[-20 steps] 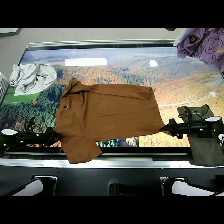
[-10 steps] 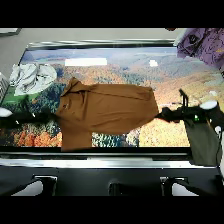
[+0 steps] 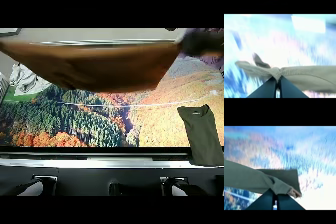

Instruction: Fold the clothes and pants, and hang the long-sleeved shirts on hangers.

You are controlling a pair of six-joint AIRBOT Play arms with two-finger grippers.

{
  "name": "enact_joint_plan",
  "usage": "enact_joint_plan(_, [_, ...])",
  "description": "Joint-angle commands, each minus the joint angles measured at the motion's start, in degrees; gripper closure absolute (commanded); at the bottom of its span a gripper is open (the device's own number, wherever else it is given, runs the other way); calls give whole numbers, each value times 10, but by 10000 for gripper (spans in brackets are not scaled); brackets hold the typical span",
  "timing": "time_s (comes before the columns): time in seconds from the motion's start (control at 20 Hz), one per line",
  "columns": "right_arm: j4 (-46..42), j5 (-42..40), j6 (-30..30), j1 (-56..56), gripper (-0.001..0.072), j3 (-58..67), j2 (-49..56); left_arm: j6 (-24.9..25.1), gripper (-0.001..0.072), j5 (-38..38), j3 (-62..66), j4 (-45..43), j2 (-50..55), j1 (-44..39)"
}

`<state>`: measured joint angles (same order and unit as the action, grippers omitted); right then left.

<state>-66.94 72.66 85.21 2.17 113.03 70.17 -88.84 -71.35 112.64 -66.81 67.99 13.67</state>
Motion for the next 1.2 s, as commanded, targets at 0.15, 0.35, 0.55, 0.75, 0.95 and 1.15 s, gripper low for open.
enact_joint_plan(0.15, [-32, 55, 82, -6, 687, 90, -186, -108, 699, -20, 23, -155, -206, -3])
enact_joint_plan(0.35, [-66, 91, 139, -6, 688, 90, -225, -114, 700, -57, 12, -194, -256, -3])
enact_joint_plan(0.55, [-77, 155, 173, -6, 688, 60, -167, -34, 699, -126, 12, -167, -183, -3])
enact_joint_plan(0.75, [-90, 189, 173, -6, 688, -18, -45, 10, 699, -154, 12, -142, -28, -30])
enact_joint_plan(0.95, [-123, 155, 130, -6, 687, -33, 126, 14, 699, -134, 12, -142, 170, -85])
enact_joint_plan(1.15, [-142, 40, 118, -6, 687, -33, 272, 15, 700, -9, 17, -151, 344, -135])
